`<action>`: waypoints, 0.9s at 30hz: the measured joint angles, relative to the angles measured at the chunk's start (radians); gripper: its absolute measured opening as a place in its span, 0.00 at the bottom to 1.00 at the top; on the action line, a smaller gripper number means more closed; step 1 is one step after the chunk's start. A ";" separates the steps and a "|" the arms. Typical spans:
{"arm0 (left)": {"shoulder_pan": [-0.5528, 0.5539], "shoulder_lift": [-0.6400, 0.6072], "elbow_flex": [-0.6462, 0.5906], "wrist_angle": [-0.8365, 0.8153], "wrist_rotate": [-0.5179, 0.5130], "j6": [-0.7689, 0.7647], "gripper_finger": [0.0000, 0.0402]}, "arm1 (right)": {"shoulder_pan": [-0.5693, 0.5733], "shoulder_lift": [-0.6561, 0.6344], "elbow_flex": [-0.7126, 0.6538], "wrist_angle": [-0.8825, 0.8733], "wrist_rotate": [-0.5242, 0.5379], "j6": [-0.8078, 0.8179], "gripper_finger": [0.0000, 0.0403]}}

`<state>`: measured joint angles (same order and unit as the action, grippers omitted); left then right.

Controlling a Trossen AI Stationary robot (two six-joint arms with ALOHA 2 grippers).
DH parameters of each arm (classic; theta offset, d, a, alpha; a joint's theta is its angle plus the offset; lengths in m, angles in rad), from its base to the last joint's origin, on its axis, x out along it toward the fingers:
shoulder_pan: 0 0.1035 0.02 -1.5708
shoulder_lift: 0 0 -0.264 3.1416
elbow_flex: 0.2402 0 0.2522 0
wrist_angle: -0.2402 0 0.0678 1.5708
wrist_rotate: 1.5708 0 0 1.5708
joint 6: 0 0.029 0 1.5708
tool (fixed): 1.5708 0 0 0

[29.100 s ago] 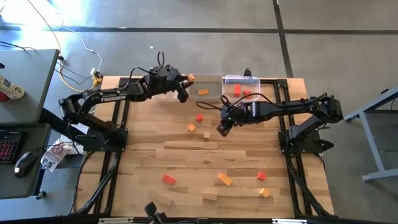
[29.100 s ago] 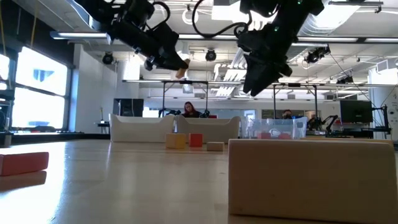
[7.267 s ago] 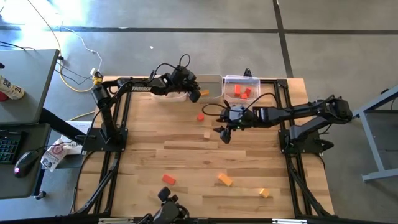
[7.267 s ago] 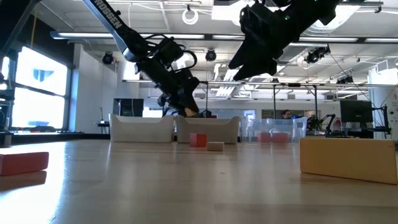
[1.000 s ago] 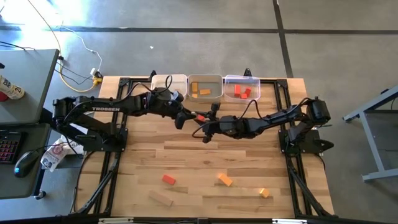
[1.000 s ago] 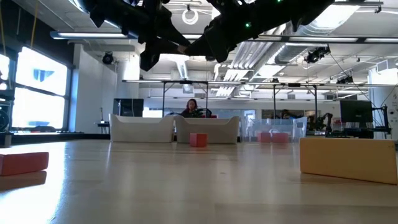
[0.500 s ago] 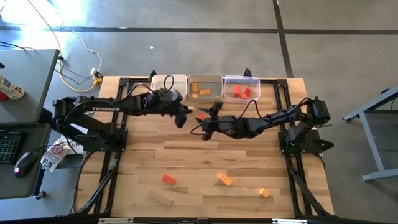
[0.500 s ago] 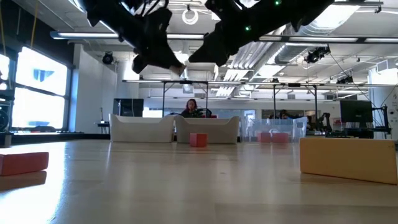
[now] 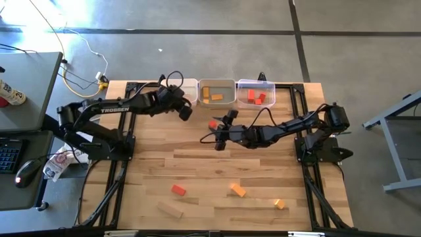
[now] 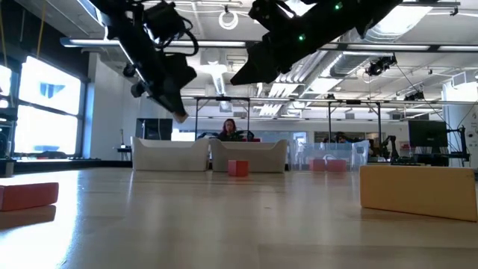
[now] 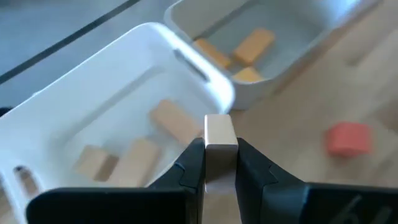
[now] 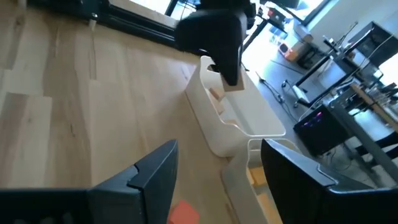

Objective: Sort & place blocks by color
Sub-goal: Put the brown block into the white bin

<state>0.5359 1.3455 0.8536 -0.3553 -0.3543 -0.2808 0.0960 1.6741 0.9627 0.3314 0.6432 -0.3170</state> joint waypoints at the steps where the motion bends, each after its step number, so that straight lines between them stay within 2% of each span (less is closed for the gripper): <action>1: 0.016 0.007 0.000 0.002 0.000 0.007 0.09 | 0.003 0.000 0.000 -0.004 -0.005 0.005 0.54; 9: 0.136 0.098 0.000 0.007 0.055 0.030 0.09 | 0.037 0.000 0.000 -0.019 -0.007 0.005 0.54; 16: 0.207 0.144 0.000 0.015 0.059 0.057 0.11 | 0.054 0.000 0.000 -0.023 -0.009 0.007 0.54; 23: 0.245 0.145 0.000 0.012 0.061 0.072 0.17 | 0.056 0.000 0.000 -0.064 -0.026 0.069 0.54; 27: 0.246 0.145 0.000 -0.002 0.104 0.125 0.24 | 0.056 0.000 0.000 -0.090 -0.026 0.092 0.54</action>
<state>0.7815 1.4906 0.8539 -0.3575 -0.2507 -0.1553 0.1516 1.6741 0.9623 0.2413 0.6174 -0.2245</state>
